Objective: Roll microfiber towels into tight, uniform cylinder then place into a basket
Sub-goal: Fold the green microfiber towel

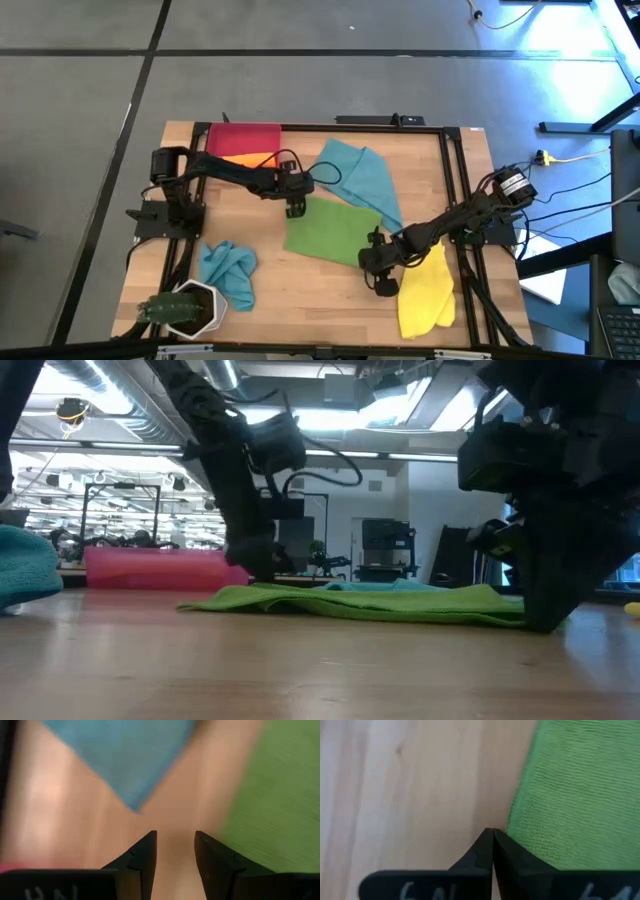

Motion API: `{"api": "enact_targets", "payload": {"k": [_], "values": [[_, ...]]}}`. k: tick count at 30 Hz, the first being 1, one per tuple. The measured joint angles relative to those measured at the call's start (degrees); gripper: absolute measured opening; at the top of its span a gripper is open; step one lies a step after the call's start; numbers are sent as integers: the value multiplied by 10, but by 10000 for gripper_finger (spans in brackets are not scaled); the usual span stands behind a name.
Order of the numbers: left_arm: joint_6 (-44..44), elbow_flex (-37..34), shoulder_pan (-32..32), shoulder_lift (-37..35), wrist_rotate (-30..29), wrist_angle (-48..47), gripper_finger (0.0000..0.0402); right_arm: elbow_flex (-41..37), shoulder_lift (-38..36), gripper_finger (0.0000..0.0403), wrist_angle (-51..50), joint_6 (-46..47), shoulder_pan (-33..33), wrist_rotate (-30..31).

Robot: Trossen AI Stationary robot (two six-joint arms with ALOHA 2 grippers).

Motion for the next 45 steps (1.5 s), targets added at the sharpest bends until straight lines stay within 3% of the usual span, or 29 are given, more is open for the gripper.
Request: {"api": "enact_targets", "payload": {"k": [5,15,26,29,31,35,40,45], "values": [[-30,2,-21,-1,43,-61,121,-1,-1,6,-14,8,-3,14],[-101,3,-104,-4,50,-142,121,0,-2,4,-68,31,-19,24],[-143,8,-184,-13,124,-181,120,-5,-44,8,-156,70,-28,32],[-159,23,-207,-18,169,-201,118,-7,-61,4,-199,85,-29,61],[-154,40,-222,-20,211,-196,115,-7,-68,5,-225,89,-35,96],[-117,72,-248,-23,240,-162,107,-7,-68,11,-223,95,-60,161],[-72,112,-275,-23,237,-151,104,-6,-68,6,-184,40,-103,208],[-38,131,-278,-23,205,-134,103,-5,-69,7,-112,-43,-144,209]]}}
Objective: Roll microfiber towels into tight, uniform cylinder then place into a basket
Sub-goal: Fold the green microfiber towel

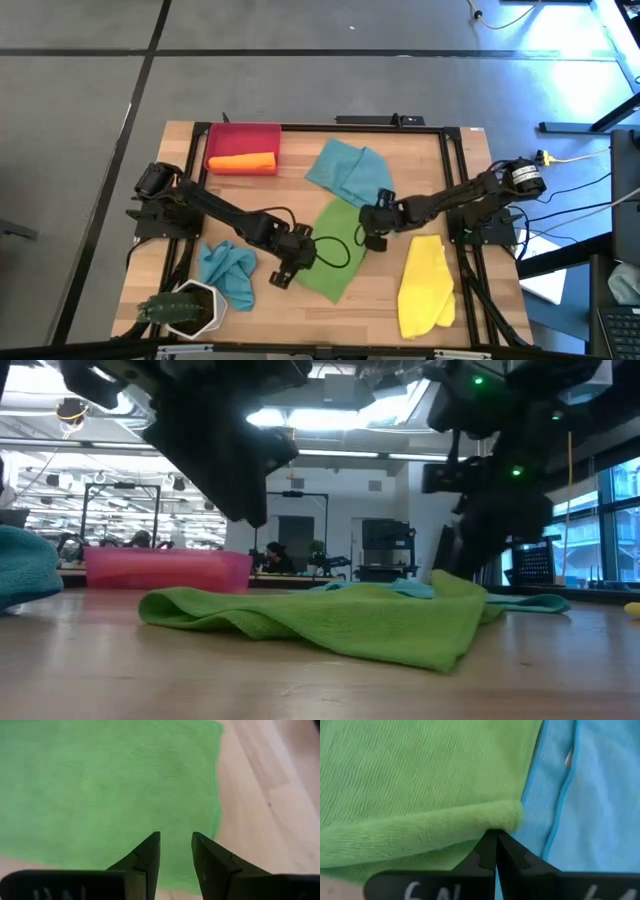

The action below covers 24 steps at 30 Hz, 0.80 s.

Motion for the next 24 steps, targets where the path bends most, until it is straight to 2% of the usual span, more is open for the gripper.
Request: {"api": "enact_targets", "payload": {"k": [6,12,16,20,24], "values": [[18,-2,21,4,-65,3,103,19,-3,11,-33,-17,-11,-13],[37,-3,61,12,-84,7,103,46,-9,5,-161,58,20,-15],[59,-3,88,15,-86,16,103,47,-19,13,-210,116,53,-16],[86,-2,113,25,-86,51,103,44,-21,15,-163,128,85,-38],[130,-3,139,53,-63,125,103,24,-16,4,-8,86,94,-67]]}}
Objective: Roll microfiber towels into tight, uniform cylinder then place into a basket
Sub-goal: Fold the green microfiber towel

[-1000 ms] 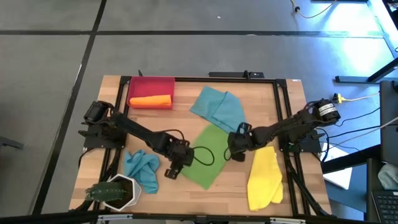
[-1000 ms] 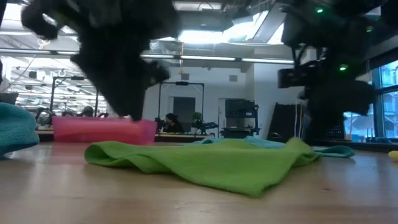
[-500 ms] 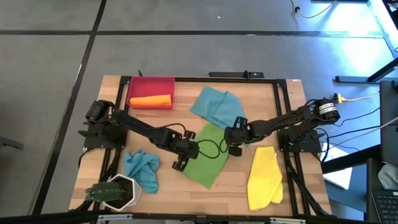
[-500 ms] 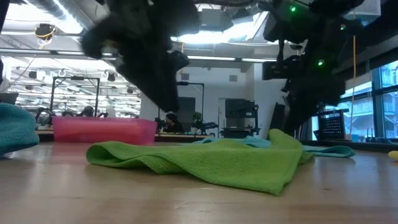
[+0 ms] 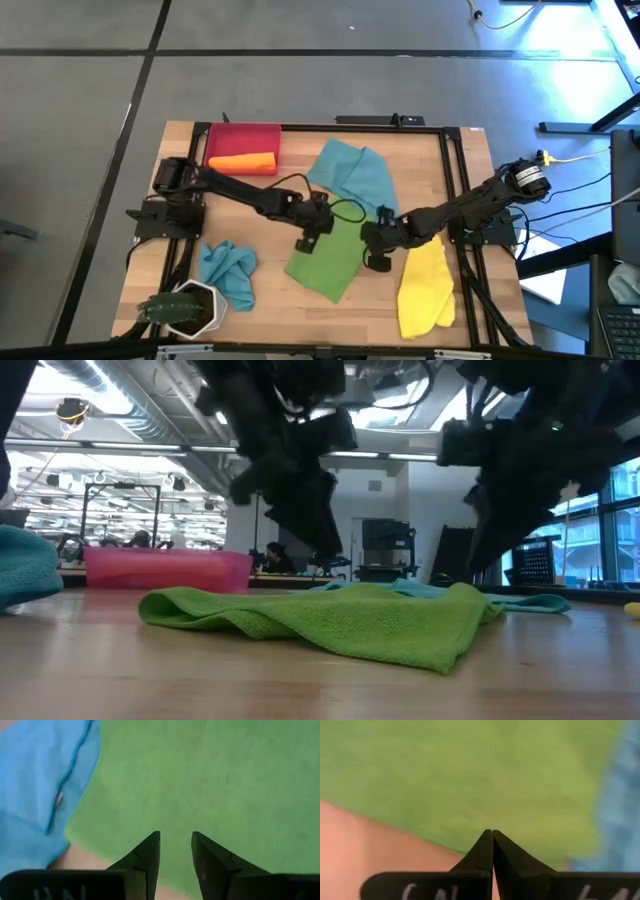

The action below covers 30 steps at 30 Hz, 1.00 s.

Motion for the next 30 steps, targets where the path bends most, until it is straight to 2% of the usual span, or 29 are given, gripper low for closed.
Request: {"api": "enact_targets", "payload": {"k": [2,5,13,17,24,30], "values": [[17,0,10,13,21,23,103,-11,4,6,37,-18,-1,-25],[22,0,23,29,25,10,103,-25,10,8,38,-4,-10,-18],[-62,0,29,43,15,-116,103,-83,19,4,55,29,-64,2],[-104,1,7,41,11,-143,103,-95,19,9,91,1,-95,8],[-105,2,-59,33,17,-150,103,-94,24,11,182,-96,-155,-21],[-105,40,-113,23,14,-137,103,-92,24,11,197,-136,-205,-34]]}}
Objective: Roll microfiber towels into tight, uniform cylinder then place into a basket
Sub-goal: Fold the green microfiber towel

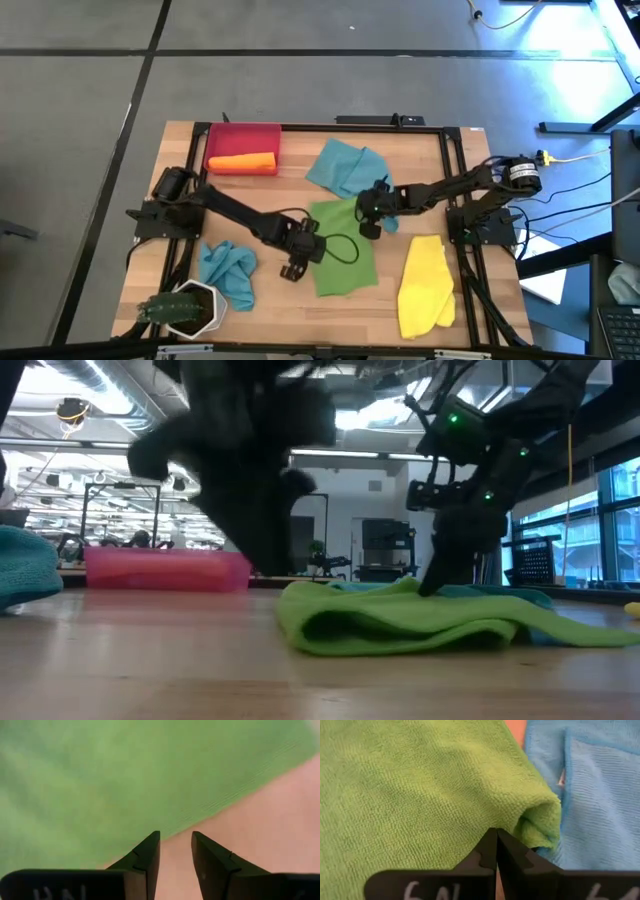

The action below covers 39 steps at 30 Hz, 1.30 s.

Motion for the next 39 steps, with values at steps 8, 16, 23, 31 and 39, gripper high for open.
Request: {"api": "enact_targets", "payload": {"k": [8,16,23,31,39], "values": [[57,15,-59,1,-10,74,104,1,-1,11,5,-2,-8,-40],[106,15,-104,44,-54,138,115,21,-1,12,-22,13,10,-50],[95,15,-147,61,-90,161,131,115,-1,12,-157,41,58,-49],[77,14,-198,80,-172,172,133,149,-2,12,-92,75,178,-25],[92,16,-203,112,-249,188,137,109,41,12,90,102,277,21]]}}
